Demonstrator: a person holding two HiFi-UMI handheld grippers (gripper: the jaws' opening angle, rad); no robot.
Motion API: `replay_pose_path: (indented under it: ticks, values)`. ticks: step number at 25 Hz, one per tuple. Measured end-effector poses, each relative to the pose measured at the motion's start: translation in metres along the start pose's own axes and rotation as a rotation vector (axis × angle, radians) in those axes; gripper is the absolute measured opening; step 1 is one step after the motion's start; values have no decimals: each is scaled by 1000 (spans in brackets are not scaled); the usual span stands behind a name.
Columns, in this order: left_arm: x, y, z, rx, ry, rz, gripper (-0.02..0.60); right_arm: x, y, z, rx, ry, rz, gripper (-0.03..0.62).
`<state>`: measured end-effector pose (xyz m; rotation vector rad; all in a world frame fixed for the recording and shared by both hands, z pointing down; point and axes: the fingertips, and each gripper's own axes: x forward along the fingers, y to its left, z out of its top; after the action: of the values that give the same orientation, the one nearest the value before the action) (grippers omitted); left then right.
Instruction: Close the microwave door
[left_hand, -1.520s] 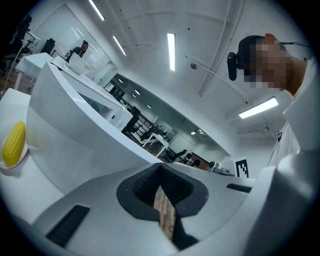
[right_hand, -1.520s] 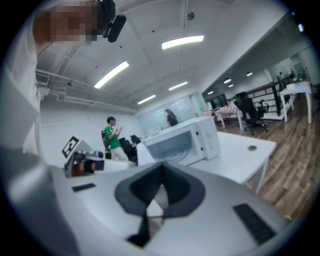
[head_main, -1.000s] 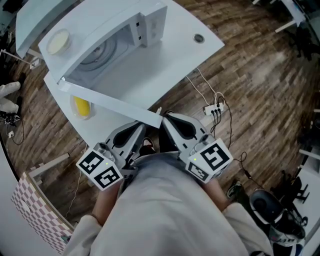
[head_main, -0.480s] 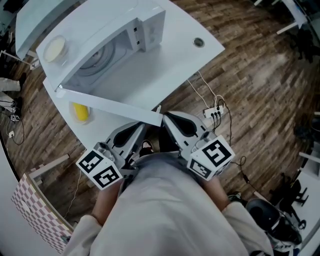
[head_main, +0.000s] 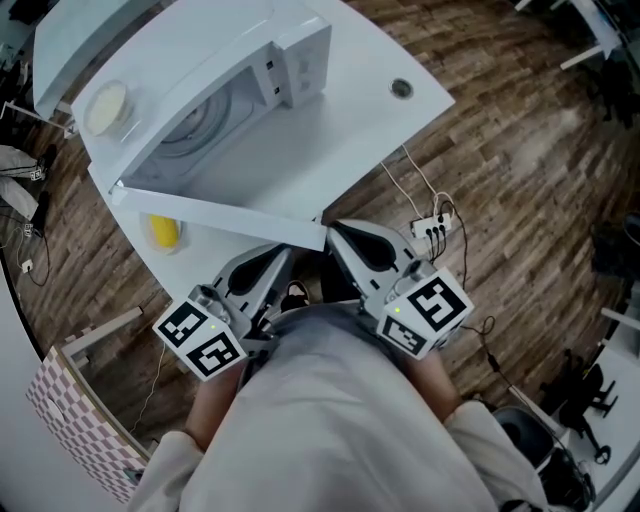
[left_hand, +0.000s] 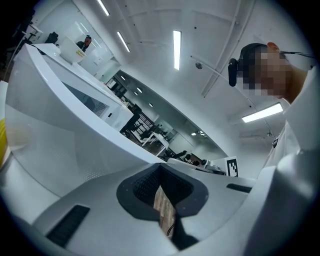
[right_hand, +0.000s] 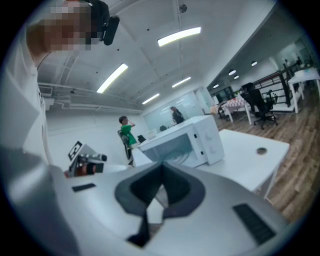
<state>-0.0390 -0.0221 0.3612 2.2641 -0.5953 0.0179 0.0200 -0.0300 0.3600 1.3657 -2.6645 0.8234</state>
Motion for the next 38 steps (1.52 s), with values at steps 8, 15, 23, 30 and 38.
replay_pose_path:
  ticks: [8,15,23,30,38]
  values:
    - [11,5,7,-3,-7,24,15,7,-10,4,-4,11,23,23]
    - [18,8,13,-10,-40,55,15,12,-17,11,-14,11,57,23]
    - [29,18,16,-17,-64,113,15,22,-30,18,-29,32,123,23]
    - [40,21,27,0,-111,151,15,36,-45,29,-52,32,180,23]
    - [52,25,39,14,-173,194,15,47,-57,39,-77,37,230,23]
